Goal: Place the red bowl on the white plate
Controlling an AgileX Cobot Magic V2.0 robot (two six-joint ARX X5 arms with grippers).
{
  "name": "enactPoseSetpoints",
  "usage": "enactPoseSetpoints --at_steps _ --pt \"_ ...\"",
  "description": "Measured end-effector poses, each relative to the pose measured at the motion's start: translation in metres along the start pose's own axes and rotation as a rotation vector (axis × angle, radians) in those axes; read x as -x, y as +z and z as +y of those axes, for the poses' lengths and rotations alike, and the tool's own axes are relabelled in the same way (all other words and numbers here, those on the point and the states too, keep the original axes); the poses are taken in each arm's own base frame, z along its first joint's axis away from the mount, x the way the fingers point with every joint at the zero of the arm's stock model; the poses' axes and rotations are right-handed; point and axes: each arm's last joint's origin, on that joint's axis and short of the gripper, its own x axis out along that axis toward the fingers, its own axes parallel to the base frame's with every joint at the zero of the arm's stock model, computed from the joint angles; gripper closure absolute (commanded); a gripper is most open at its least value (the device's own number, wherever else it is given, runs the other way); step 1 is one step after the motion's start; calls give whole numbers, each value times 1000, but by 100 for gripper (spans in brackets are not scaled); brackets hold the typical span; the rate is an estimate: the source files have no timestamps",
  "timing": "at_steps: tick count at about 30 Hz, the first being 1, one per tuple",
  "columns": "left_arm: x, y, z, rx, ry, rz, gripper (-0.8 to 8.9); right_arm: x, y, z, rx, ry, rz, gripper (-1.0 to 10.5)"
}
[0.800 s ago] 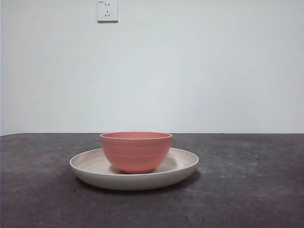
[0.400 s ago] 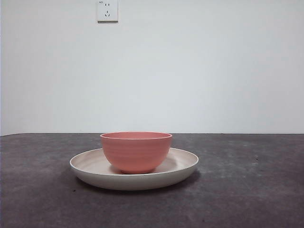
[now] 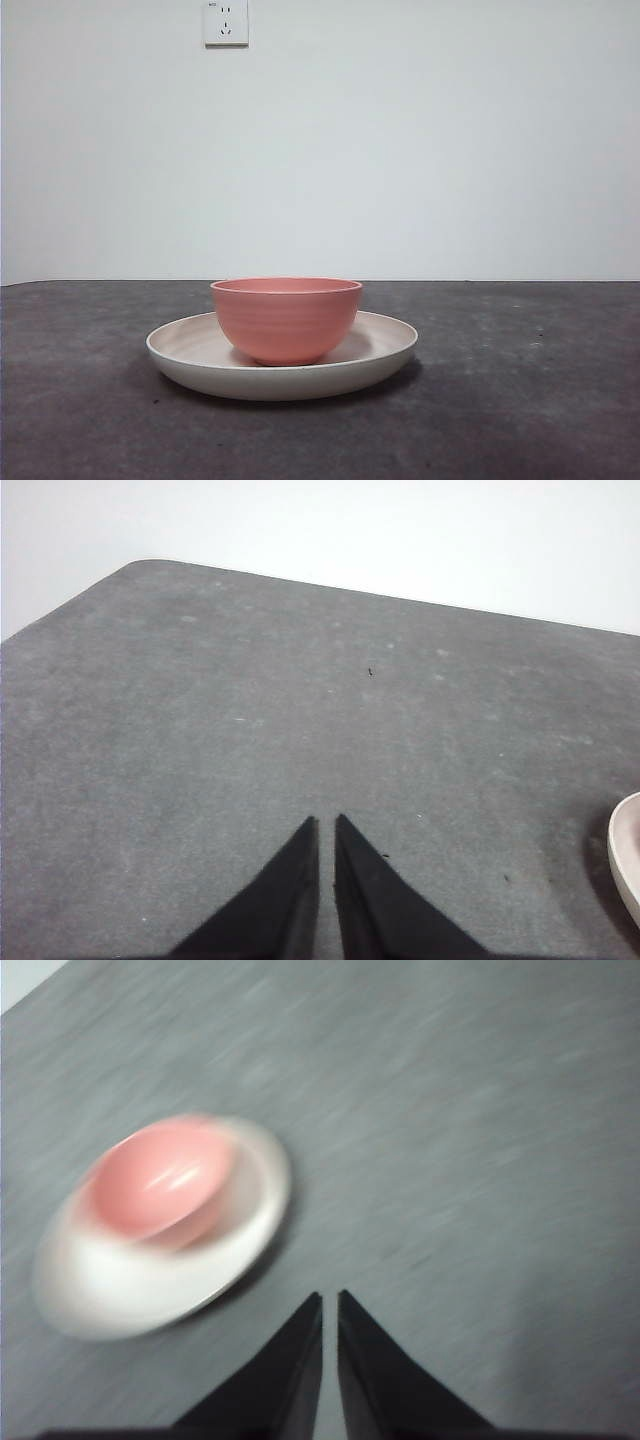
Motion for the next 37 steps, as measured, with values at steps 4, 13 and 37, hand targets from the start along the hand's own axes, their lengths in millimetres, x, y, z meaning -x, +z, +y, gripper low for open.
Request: enactPoseSetpoints --at_steps 4,13,37 --pt "0 0 0 0 0 0 786 -11 -25 -24 -12 -121 -201 924" --pt "0 0 0 2 0 0 786 -22 -72 -50 75 -292 -288 924" --pt "0 0 0 2 0 0 786 -39 -98 -57 151 -347 -304 924"
